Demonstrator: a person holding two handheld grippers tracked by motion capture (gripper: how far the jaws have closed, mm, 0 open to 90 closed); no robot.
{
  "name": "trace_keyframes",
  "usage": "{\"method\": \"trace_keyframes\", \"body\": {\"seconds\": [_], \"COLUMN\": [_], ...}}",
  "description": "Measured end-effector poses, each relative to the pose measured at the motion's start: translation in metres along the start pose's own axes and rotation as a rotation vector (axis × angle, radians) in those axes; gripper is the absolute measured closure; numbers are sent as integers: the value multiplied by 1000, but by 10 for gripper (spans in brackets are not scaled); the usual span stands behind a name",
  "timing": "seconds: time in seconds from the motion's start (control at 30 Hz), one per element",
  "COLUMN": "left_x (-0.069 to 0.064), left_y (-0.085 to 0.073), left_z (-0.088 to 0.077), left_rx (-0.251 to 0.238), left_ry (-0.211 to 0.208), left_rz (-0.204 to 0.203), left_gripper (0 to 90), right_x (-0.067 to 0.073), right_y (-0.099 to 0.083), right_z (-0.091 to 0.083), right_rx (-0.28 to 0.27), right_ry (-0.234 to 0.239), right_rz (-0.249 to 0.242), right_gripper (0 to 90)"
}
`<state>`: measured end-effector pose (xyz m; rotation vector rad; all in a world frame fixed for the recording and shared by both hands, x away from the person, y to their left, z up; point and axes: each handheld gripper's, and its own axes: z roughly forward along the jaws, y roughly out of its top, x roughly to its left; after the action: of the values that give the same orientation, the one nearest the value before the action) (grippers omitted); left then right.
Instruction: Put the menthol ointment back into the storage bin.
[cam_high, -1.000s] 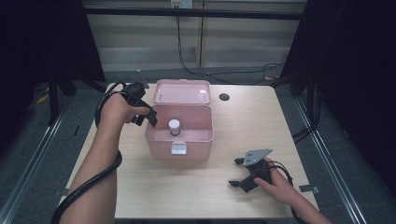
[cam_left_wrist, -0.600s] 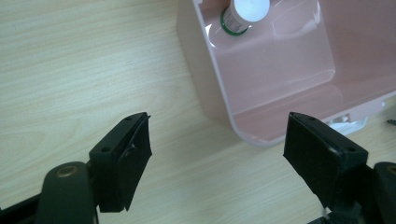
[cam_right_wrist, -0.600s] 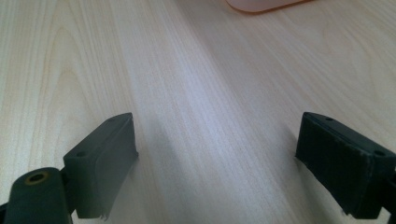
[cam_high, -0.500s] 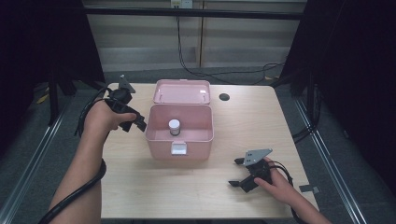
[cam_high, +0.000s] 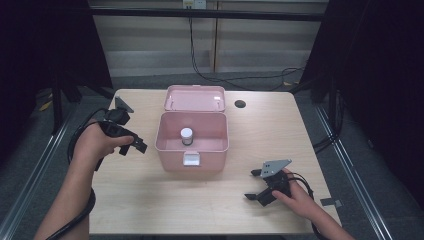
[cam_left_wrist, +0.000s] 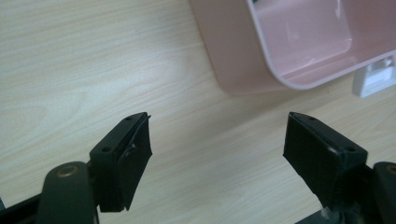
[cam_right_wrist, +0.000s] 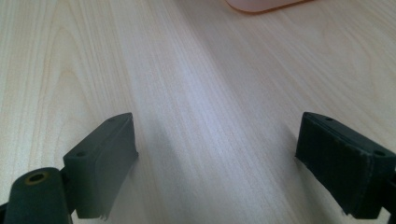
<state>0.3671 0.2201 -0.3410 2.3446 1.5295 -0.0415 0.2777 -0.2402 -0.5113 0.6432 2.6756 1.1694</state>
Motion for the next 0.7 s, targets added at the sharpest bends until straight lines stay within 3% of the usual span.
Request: {"method": "trace_keyframes", "body": {"seconds": [0.2,0.7], "left_x": [4,15], "left_y": [-14,-37], "left_z": [12,47], "left_rx": [3,-26], "left_ry": [-8,-53], "left_rz": [17,-3], "left_gripper": [229,229], "right_x": [0,1], "right_y": [0,0], "right_z": [0,0], "right_rx": [0,3], "right_ry": [-1,0], "right_rz": [1,4], "right_gripper": [114,114]}}
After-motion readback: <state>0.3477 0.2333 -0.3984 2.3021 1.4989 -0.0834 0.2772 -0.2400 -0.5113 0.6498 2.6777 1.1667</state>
